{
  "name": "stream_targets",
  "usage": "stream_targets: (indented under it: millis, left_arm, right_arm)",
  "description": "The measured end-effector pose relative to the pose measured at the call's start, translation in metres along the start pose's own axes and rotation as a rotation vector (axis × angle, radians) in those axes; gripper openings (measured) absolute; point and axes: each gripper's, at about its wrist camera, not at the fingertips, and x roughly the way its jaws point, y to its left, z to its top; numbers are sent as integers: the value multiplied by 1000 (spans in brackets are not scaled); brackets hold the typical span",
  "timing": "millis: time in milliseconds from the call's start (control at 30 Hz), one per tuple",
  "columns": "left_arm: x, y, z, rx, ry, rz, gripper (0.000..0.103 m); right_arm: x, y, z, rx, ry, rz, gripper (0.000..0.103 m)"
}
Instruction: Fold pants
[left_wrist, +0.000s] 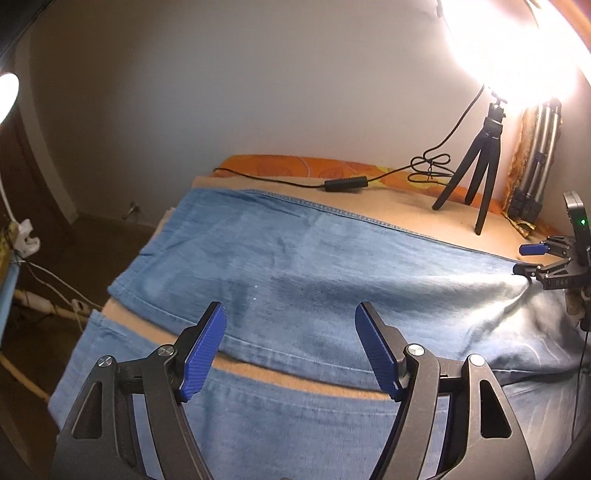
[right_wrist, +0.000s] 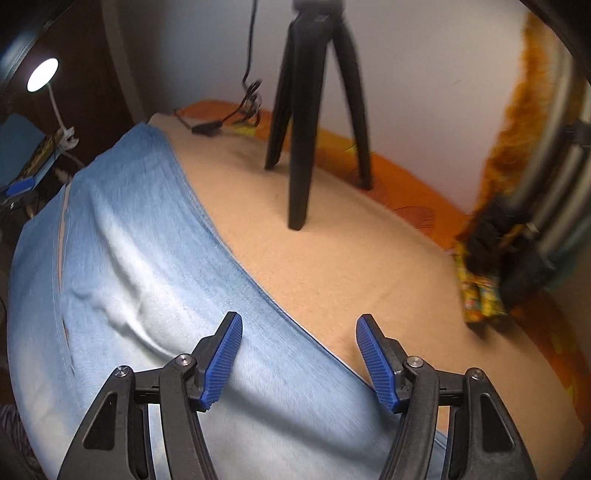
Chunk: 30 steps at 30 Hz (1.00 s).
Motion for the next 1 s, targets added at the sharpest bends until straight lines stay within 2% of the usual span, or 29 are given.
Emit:
stream_targets:
  millis: [167, 267, 300, 333, 367, 433, 500, 733, 1000]
  left_arm:
    - [10, -5, 1, 6, 5, -10, 72]
    - [13, -4, 3, 2, 6, -8, 72]
    - [14, -3, 4, -4, 7, -10, 72]
    - [14, -3, 4, -8, 7, -12, 72]
    - [14, -2, 6, -14, 8, -13, 72]
    - [14, -1, 9, -21, 12, -20, 72]
    - [14, 0, 13, -26, 10, -22, 72]
    - [20, 8, 30, -126, 21, -91, 73]
    - [46, 6, 51, -251, 76, -186, 73]
  right_arm:
    - [17, -3, 2, -19, 48, 17, 67]
    - [15, 0, -3, -20, 30, 24, 64]
    - [14, 1, -5, -19, 24, 34, 58]
    - [12, 3, -6, -20, 18, 47, 46]
    - [13, 4, -6, -20, 16, 50, 39]
    - [10, 7, -5, -18, 23, 31, 15]
    - [6, 12, -3, -19, 25, 8, 5]
    - [-58, 37, -7, -18, -141, 1, 3]
    - [-96, 92, -41, -123, -201, -6, 3]
